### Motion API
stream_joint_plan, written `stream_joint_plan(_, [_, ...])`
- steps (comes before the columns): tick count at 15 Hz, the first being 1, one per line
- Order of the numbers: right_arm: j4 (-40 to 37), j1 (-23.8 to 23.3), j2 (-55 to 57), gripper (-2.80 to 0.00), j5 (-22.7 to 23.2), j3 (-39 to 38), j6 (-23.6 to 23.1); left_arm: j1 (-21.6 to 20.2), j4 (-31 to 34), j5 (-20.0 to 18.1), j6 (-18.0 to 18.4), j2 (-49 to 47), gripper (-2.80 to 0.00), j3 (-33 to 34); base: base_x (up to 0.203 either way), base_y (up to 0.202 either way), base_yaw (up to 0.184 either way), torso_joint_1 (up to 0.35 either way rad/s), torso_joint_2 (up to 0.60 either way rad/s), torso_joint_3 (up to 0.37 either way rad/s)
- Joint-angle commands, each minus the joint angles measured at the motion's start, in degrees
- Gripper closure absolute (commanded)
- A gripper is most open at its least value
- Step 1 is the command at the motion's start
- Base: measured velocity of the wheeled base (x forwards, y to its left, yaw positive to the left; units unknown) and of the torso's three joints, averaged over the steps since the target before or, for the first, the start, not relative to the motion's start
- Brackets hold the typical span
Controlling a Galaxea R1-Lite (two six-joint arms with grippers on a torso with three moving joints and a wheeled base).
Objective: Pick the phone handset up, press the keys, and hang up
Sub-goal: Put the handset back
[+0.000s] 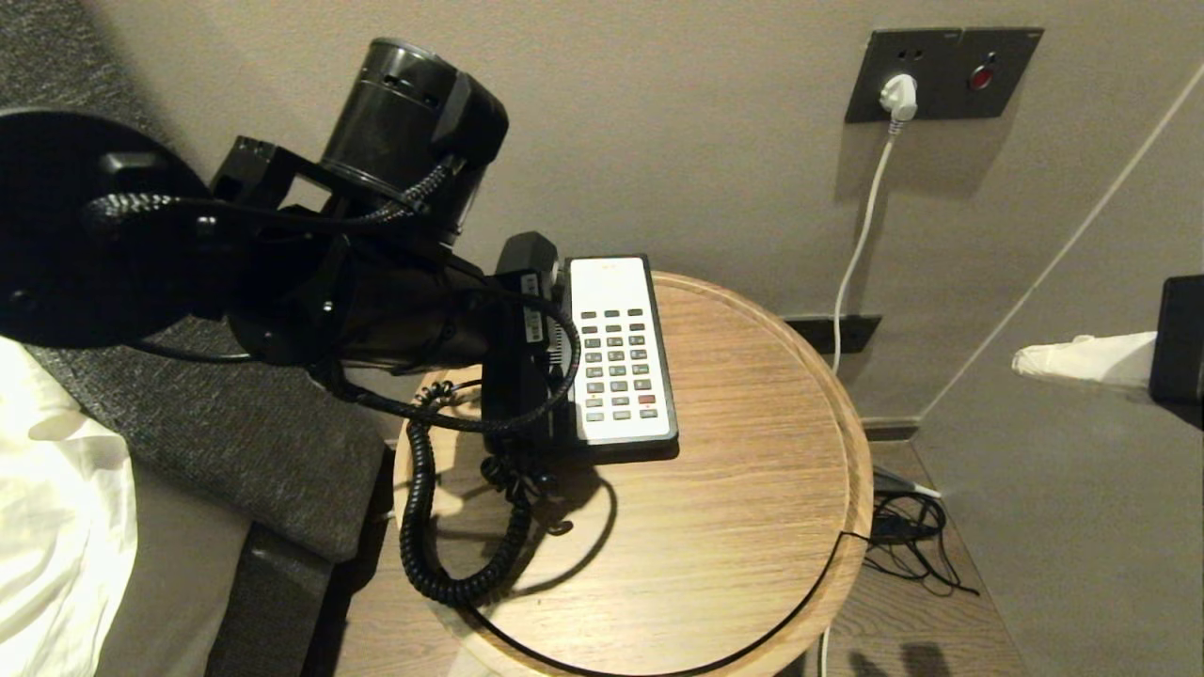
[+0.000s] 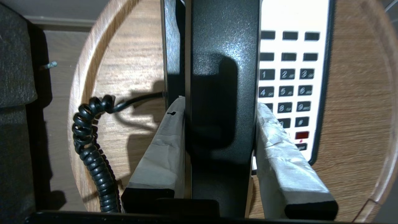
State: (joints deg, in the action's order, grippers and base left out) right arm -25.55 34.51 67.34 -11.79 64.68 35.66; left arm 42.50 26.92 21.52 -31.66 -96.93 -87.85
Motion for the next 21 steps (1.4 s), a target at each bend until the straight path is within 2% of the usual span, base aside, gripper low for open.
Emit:
stream_joint_plan(1, [0.1,0.0,-0.4,0.0,0.1,-0.7,0.2,0.2,0.2,0.2,-0.1,-0.7,0.0,0.1,0.0,0.0,0.0,0.0,0.0,0.0])
stream_joint_plan(5, [0.2,0.0,-0.9,0.0,0.3,-1.2,0.2,0.2,0.0,0.4,0.8,-2.3,0.0,-0.6,0.0,0.0,0.0,0.0,0.0,0.0])
stream_joint_plan(10, [0.2,0.0,-2.3,0.0,0.3,-3.7,0.2,0.1,0.0,3.8,1.0,-4.6,0.0,-3.1,0.0,0.0,0.0,0.0,0.0,0.0])
stream_joint_plan(21, [0.2,0.1,-4.2,0.0,0.4,-5.5,0.1,-0.5,0.0,4.0,1.0,-7.3,0.0,-4.4,0.0,0.0,0.0,0.0,0.0,0.0])
